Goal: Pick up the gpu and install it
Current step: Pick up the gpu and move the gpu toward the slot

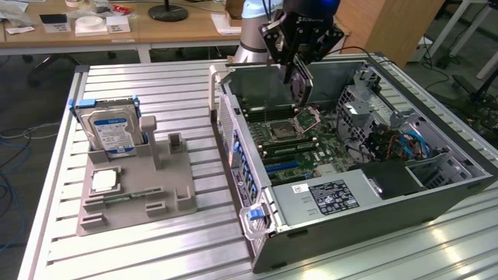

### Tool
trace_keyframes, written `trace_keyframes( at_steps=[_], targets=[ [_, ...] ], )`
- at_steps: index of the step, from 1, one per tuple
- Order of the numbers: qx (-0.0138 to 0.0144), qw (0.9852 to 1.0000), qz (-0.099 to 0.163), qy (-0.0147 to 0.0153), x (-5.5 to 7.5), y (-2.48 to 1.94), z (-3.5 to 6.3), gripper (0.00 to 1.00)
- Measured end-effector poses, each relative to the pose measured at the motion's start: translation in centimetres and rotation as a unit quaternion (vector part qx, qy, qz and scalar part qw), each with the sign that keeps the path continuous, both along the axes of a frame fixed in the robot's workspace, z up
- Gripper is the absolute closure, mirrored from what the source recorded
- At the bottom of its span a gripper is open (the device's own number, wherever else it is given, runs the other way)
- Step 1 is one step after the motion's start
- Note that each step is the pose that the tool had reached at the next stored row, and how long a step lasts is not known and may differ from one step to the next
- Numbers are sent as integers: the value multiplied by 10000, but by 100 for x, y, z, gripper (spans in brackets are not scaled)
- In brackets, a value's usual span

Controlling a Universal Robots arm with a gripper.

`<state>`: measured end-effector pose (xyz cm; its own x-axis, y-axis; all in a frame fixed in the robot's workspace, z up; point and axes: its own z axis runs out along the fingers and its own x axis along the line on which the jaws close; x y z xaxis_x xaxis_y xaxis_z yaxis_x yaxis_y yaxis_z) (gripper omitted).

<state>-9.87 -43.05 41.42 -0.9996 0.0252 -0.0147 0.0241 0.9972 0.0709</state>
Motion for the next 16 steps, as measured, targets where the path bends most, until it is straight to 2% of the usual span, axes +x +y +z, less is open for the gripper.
trace_keyframes(
  at_steps=[16],
  targets=[
    [0,10000,0,0,170,0,-4,72]
  ],
)
